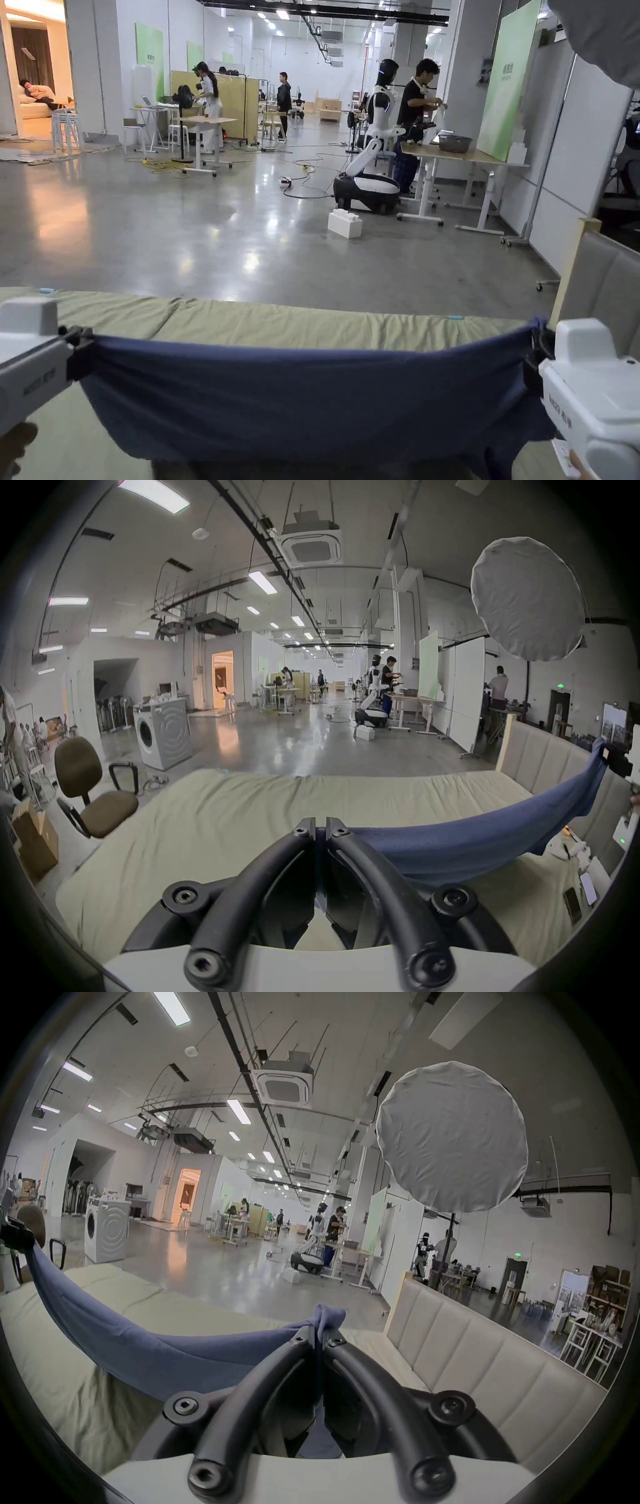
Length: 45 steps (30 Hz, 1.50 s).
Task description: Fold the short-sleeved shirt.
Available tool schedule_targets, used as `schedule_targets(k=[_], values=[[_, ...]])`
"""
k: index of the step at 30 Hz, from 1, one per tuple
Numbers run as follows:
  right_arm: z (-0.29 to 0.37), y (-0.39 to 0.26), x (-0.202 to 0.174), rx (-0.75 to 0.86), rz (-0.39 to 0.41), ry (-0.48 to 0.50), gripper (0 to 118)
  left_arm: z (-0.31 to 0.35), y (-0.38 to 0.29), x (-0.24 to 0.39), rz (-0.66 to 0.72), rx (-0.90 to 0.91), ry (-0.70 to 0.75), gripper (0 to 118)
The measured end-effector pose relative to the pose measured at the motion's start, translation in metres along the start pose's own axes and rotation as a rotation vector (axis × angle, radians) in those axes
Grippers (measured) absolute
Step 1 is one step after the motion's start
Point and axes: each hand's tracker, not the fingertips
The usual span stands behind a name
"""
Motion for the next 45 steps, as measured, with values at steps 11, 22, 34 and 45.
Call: schedule_targets(k=[11, 22, 34, 45], values=[[0.124, -0.081, -0.018, -0.314, -0.016, 0.129, 3, 0.096, -0.113, -0.014, 0.03, -0.259, 0.002, 4], [0.172, -0.201, -0.038, -0.713, 0.056, 0.238, 3, 0.104, -0.229, -0.012, -0.048, -0.616, -0.018, 4], [0.153, -0.279, -0.069, -0.921, 0.093, 0.259, 5, 0.072, -0.287, -0.012, -0.129, -0.759, -0.003, 4], [0.158, -0.238, -0.049, -0.799, 0.033, 0.111, 87, 0.09, -0.258, -0.019, -0.044, -0.615, -0.013, 61]])
